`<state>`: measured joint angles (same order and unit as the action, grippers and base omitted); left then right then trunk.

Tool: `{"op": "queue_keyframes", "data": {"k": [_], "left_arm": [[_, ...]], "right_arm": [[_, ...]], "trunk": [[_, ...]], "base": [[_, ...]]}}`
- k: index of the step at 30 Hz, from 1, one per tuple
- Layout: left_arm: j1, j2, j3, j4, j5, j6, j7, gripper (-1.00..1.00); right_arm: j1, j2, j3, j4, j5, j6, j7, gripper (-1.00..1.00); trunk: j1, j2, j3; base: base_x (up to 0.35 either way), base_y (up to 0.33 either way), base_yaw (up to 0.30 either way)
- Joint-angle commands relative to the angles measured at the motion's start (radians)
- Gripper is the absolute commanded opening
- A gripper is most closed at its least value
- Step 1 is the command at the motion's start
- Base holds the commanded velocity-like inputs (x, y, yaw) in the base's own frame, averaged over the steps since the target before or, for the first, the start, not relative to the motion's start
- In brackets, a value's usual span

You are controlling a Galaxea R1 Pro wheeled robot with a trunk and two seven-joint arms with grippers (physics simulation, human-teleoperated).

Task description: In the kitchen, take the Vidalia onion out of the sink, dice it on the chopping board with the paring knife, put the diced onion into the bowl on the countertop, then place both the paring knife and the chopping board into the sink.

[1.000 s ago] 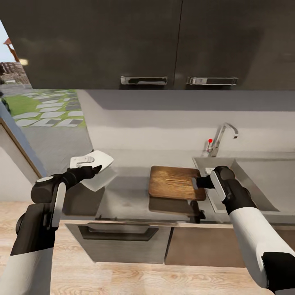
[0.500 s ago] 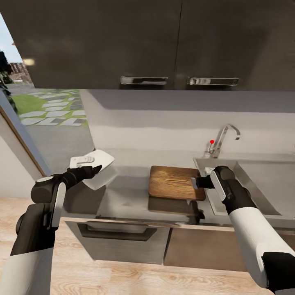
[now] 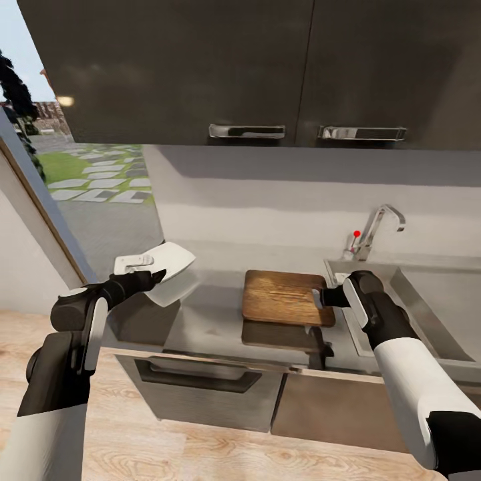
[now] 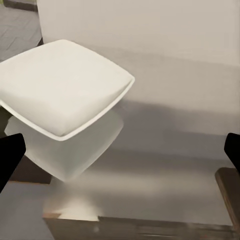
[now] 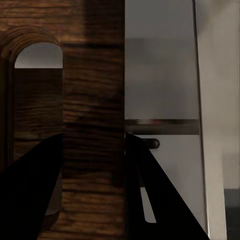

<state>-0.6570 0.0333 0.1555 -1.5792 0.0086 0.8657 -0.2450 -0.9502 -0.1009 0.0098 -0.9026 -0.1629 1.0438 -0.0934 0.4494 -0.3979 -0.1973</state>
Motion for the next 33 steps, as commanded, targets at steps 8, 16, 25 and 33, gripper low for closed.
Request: {"op": "queue_keyframes", "data": {"k": [8, 16, 25, 33], "left_arm": [[-0.002, -0.001, 0.001, -0.001, 0.001, 0.006, -0.004, 1.00], [-0.001, -0.001, 0.001, -0.001, 0.000, 0.006, -0.004, 1.00], [-0.002, -0.001, 0.001, -0.001, 0.001, 0.006, -0.004, 1.00], [-0.001, -0.001, 0.002, -0.001, 0.001, 0.006, -0.004, 1.00]], "right_arm": [[-0.001, 0.000, 0.001, -0.001, -0.011, 0.003, -0.009, -1.00], [-0.001, -0.002, -0.010, -0.001, -0.011, 0.003, -0.009, -1.00], [-0.001, -0.002, -0.020, -0.001, -0.011, 0.003, -0.009, -1.00], [-0.001, -0.001, -0.020, -0.001, -0.012, 0.003, -0.009, -1.00]], "trunk": [[0.001, -0.002, -0.002], [0.001, -0.002, -0.002], [0.001, -0.002, -0.002], [0.001, -0.002, -0.002]], "base": [[0.000, 0.000, 0.002], [0.000, 0.000, 0.000], [0.000, 0.000, 0.000], [0.000, 0.000, -0.008]]}}
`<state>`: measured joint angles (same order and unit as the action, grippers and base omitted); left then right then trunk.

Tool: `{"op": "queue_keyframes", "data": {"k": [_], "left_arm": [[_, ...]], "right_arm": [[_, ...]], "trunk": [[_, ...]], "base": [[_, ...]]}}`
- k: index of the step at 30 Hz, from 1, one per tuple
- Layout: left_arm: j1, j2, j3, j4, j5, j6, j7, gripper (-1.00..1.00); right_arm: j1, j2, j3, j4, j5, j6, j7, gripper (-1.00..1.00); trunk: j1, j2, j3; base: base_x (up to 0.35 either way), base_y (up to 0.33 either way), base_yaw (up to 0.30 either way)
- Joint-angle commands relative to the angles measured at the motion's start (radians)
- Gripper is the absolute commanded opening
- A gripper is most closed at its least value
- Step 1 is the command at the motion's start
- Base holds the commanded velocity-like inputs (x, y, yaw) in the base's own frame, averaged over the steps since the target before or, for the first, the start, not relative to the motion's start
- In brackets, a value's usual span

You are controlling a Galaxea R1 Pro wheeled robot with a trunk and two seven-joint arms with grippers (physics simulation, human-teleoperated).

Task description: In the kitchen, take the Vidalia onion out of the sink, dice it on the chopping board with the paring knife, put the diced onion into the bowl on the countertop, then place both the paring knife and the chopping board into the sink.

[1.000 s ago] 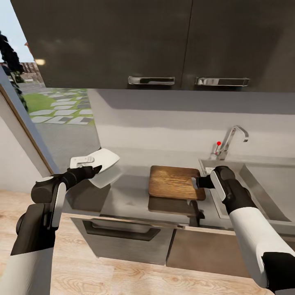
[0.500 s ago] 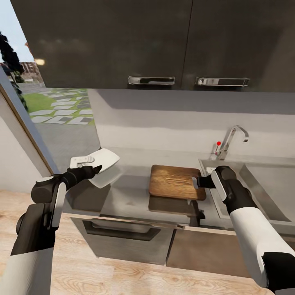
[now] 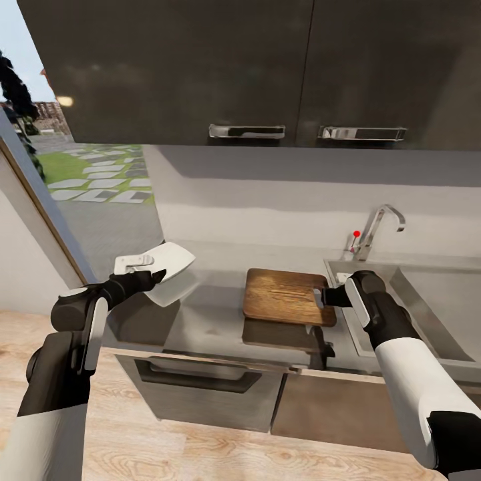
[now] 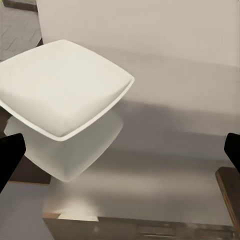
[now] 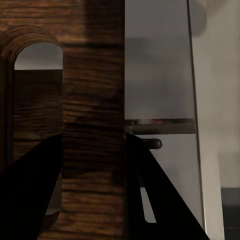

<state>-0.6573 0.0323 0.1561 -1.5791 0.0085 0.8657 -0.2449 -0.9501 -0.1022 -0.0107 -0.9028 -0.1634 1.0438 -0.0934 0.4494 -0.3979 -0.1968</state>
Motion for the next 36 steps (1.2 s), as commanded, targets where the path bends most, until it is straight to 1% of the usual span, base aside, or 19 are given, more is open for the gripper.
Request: {"op": "queue_keyframes", "data": {"k": [1, 6, 13, 24, 36], "left_arm": [[-0.001, 0.000, 0.001, -0.001, 0.001, 0.006, -0.004, 1.00], [-0.001, 0.000, 0.001, -0.001, 0.001, 0.006, -0.004, 1.00], [-0.001, 0.000, 0.002, -0.001, 0.001, 0.006, -0.004, 1.00], [-0.001, 0.000, 0.002, 0.000, 0.001, 0.006, -0.004, 1.00], [-0.001, 0.000, 0.001, 0.000, 0.001, 0.006, -0.004, 1.00]], "right_arm": [[-0.001, 0.000, 0.000, -0.001, -0.011, 0.003, -0.009, -1.00], [-0.001, 0.000, 0.000, -0.001, -0.011, 0.003, -0.009, -1.00], [-0.001, 0.000, 0.000, -0.001, -0.011, 0.003, -0.009, -1.00], [-0.001, 0.000, 0.000, -0.001, -0.011, 0.003, -0.009, -1.00], [-0.001, 0.000, 0.000, -0.001, -0.011, 0.003, -0.009, -1.00]], "trunk": [[0.001, -0.002, -0.002], [0.001, -0.002, -0.002], [0.001, -0.002, -0.002], [0.001, -0.002, -0.002], [0.001, -0.002, -0.013]], "base": [[0.000, 0.000, -0.025], [0.000, 0.000, -0.009], [-0.037, -0.119, -0.001], [-0.004, -0.011, 0.000], [0.000, 0.000, 0.000]]}}
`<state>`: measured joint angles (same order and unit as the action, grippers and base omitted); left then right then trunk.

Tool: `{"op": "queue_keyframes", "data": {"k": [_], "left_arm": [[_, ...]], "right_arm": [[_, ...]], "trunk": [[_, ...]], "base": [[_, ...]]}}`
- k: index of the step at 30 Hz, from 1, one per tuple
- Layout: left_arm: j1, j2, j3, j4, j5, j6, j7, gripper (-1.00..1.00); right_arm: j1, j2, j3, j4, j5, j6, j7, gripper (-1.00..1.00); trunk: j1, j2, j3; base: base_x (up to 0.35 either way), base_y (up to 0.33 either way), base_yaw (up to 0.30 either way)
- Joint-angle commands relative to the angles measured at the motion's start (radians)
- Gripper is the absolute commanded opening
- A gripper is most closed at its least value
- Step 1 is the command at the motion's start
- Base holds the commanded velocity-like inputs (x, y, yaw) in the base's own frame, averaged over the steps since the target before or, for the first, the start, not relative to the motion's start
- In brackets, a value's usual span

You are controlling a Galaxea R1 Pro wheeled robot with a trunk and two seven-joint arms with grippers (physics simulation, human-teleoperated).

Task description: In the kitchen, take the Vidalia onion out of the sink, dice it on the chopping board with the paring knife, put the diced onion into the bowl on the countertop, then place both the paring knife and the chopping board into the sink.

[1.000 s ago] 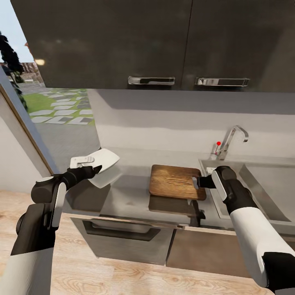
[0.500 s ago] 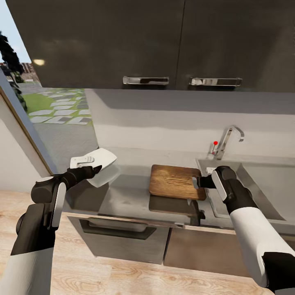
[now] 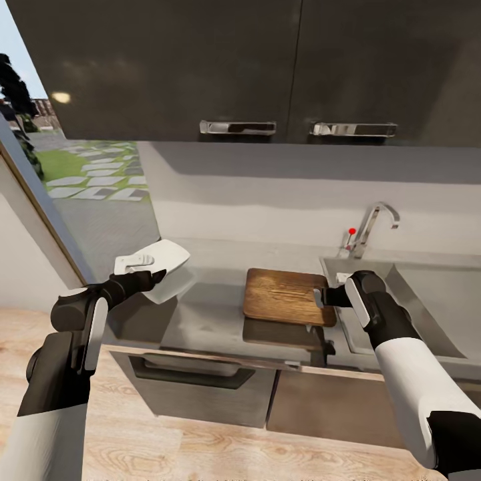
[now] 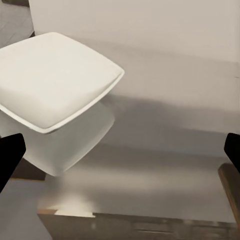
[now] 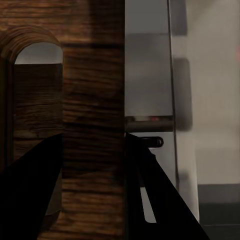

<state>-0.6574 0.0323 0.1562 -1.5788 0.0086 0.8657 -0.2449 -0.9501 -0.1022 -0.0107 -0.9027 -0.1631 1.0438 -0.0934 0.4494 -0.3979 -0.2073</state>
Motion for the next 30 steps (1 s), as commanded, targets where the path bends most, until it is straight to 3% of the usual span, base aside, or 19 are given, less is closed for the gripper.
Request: {"op": "queue_keyframes", "data": {"k": [1, 30], "left_arm": [[-0.001, 0.000, 0.001, -0.001, 0.001, 0.006, -0.004, 1.00], [-0.001, 0.000, 0.002, -0.001, 0.001, 0.006, -0.004, 1.00]], "right_arm": [[-0.001, 0.000, 0.000, -0.001, -0.012, 0.003, -0.009, -1.00], [-0.001, 0.000, 0.000, -0.001, -0.012, 0.003, -0.009, -1.00]], "trunk": [[0.001, -0.002, -0.003], [0.001, -0.002, -0.034]], "base": [[0.000, 0.000, 0.000], [0.000, 0.000, 0.000]]}}
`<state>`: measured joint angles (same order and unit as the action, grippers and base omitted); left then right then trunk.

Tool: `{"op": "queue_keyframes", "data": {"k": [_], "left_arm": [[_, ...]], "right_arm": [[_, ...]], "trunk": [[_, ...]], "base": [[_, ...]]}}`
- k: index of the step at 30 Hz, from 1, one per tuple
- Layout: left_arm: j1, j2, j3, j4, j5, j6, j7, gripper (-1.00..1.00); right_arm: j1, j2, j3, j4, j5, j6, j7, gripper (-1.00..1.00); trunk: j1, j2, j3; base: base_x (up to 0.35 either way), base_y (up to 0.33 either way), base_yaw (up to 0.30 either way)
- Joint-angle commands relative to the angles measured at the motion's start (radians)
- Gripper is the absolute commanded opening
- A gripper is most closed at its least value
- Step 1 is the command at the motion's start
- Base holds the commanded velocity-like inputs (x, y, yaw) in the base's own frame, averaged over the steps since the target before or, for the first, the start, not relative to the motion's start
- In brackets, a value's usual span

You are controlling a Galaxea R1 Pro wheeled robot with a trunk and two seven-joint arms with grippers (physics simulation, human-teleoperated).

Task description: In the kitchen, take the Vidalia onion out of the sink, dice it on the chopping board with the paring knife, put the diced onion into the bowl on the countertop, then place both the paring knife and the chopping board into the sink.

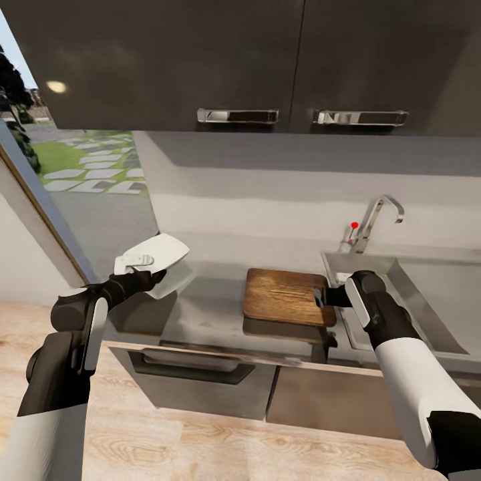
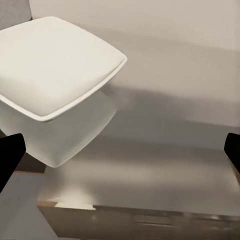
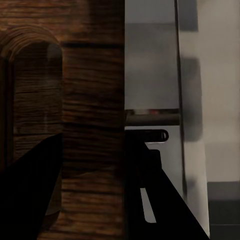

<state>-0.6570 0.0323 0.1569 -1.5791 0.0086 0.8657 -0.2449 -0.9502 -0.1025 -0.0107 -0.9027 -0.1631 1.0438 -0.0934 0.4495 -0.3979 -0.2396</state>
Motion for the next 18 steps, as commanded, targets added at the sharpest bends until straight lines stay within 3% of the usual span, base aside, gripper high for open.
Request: {"op": "queue_keyframes", "data": {"k": [1, 18], "left_arm": [[-0.001, 0.000, 0.001, -0.001, 0.001, 0.006, -0.004, 1.00], [-0.001, 0.000, 0.001, -0.001, 0.001, 0.006, -0.004, 1.00]], "right_arm": [[-0.001, 0.000, 0.000, -0.001, -0.012, 0.003, -0.009, -1.00], [-0.001, 0.000, 0.000, -0.001, -0.012, 0.003, -0.009, -1.00]], "trunk": [[0.001, -0.002, -0.003], [0.001, -0.002, -0.019]], "base": [[0.000, 0.000, 0.000], [0.000, 0.000, 0.000]]}}
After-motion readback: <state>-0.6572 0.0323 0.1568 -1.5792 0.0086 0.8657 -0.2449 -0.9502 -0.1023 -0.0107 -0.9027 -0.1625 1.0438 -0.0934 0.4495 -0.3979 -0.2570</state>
